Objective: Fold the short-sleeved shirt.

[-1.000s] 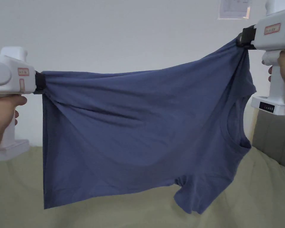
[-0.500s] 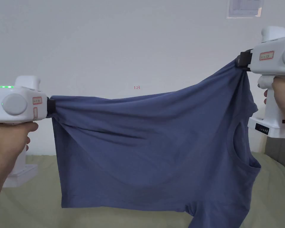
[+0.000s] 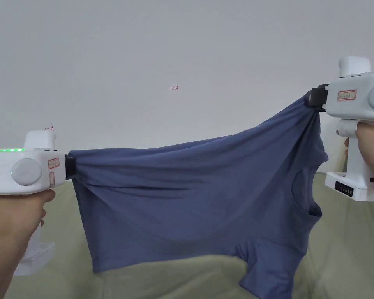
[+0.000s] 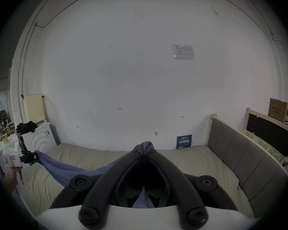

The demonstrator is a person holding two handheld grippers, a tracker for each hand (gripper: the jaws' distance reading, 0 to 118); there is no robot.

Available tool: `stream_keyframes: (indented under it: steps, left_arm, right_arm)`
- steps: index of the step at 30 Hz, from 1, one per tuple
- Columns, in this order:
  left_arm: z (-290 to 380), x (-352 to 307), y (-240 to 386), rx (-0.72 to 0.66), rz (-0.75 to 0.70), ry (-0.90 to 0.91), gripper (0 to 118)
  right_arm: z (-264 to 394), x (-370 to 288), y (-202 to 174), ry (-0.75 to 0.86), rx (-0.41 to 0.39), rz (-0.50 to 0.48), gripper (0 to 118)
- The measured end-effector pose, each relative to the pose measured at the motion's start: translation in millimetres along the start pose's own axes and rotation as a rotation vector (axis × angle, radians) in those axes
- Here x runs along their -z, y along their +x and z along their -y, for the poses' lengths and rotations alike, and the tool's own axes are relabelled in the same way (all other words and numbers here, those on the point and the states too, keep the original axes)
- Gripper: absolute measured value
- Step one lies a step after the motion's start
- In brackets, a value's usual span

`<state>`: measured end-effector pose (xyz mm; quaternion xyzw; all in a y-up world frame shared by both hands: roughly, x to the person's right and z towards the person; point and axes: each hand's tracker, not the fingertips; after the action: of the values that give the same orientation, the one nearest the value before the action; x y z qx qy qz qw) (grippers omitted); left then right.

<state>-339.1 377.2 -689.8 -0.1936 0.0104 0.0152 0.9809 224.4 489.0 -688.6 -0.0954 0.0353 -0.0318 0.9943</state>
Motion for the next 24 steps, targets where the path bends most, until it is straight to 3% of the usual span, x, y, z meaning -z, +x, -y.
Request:
stream_keyframes:
  steps: [6, 11, 13, 21, 24]
  left_arm:
    - [34.7, -46.4, -0.5, -0.018, 0.025, -0.022, 3]
    - [94.4, -105.7, -2.4, -0.031, 0.052, -0.075, 3]
    - [130.4, -130.3, -4.2, -0.011, 0.047, -0.102, 3]
    - [301.5, -200.6, -15.1, 0.012, 0.040, -0.296, 3]
    - [358.2, -211.5, -15.5, -0.014, 0.043, -0.388, 3]
  right_arm:
    - [21.2, -56.2, 0.9, -0.027, -0.026, -0.022, 1]
    - [84.1, -130.2, -1.0, -0.116, -0.059, -0.049, 1]
    - [124.4, -160.4, 0.4, -0.162, -0.090, -0.051, 1]
    - [336.2, -254.3, -2.1, -0.435, -0.019, -0.155, 1]
    - [419.5, -270.5, -10.6, -0.588, -0.045, -0.137, 1]
